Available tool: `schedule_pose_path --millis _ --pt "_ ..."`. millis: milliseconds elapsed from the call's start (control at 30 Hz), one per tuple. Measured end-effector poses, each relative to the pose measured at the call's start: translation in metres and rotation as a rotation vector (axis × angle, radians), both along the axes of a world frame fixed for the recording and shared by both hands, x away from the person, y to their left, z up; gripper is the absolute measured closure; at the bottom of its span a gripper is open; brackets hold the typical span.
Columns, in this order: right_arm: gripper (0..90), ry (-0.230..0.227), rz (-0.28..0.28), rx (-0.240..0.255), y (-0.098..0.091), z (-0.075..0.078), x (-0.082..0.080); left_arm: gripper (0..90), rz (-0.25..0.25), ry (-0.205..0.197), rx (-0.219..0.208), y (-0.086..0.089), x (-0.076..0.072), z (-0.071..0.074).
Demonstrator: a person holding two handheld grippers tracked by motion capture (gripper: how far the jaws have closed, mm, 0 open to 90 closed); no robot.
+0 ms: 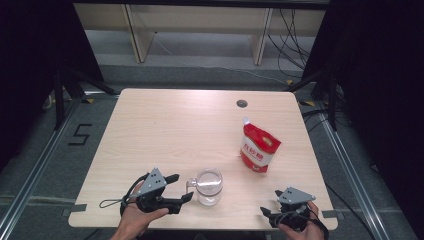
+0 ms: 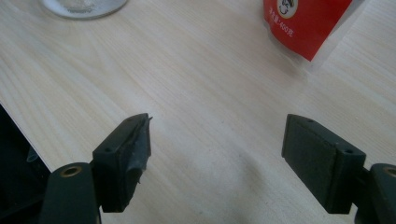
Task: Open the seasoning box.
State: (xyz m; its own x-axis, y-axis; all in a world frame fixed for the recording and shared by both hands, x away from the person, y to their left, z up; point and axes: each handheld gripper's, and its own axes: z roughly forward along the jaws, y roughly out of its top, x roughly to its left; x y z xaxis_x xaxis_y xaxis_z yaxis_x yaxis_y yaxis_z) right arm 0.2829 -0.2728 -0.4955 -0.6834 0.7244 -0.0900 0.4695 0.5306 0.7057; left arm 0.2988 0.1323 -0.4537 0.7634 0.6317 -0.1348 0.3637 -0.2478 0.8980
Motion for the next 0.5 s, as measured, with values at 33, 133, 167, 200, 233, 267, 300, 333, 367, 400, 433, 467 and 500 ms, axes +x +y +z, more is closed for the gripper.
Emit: schedule_pose_path --millis 33,133,167,200,233,267,300,333,367,400,433,467,500 --pt "24.9 -0.002 0.0 0.001 0.0009 -0.0002 0.0005 36.9 -0.004 -0.017 0.019 0.0007 0.0005 0.0024" --pt "24.8 0.019 -0.014 0.006 0.0024 0.0001 -0.001 49.5 0.013 -0.028 -0.014 0.0006 0.0016 0.0053" --pt "24.9 0.018 -0.007 0.001 0.0025 -0.0005 -0.0007 54.4 0.029 -0.027 -0.006 0.0013 0.001 0.0069" --pt "24.8 0.014 0.007 0.008 0.0031 -0.0008 0.0006 65.8 0.025 -0.05 -0.016 0.0008 0.0021 0.007" --pt "24.8 0.014 0.007 0.008 0.0031 -0.0008 0.0006 69.7 0.025 -0.05 -0.016 0.0008 0.0021 0.007" --pt "24.8 0.014 0.001 0.005 0.0036 -0.0007 0.0003 69.7 0.033 -0.061 -0.001 0.0006 0.0017 0.0086" --pt "24.8 0.013 -0.003 0.003 0.0038 -0.0006 0.0002 74.6 0.039 -0.065 -0.001 0.0 0.0019 0.0093" --pt "24.9 0.016 -0.003 0.004 0.004 -0.0008 0.0003 78.9 0.035 -0.087 0.012 -0.0004 0.0034 0.0104" --pt "24.8 0.01 0.005 -0.007 0.0039 -0.0007 0.0011 82.5 0.038 -0.087 0.008 -0.0019 0.0036 0.0105" --pt "24.8 0.011 0.015 -0.006 0.0042 -0.0011 0.0017 84.4 0.038 -0.087 0.017 -0.0041 0.004 0.0113" --pt "24.9 0.016 -0.001 -0.002 0.005 -0.001 0.0007 87.6 0.033 -0.096 0.03 -0.007 0.0058 0.0117" --pt "24.8 0.014 0.001 -0.005 0.0048 -0.0009 0.0007 88.9 0.015 -0.105 0.039 -0.0085 0.0075 0.012" --pt "24.8 0.015 0.001 -0.003 0.0049 -0.001 0.0007 89.1 0.015 -0.105 0.039 -0.0085 0.0075 0.012"
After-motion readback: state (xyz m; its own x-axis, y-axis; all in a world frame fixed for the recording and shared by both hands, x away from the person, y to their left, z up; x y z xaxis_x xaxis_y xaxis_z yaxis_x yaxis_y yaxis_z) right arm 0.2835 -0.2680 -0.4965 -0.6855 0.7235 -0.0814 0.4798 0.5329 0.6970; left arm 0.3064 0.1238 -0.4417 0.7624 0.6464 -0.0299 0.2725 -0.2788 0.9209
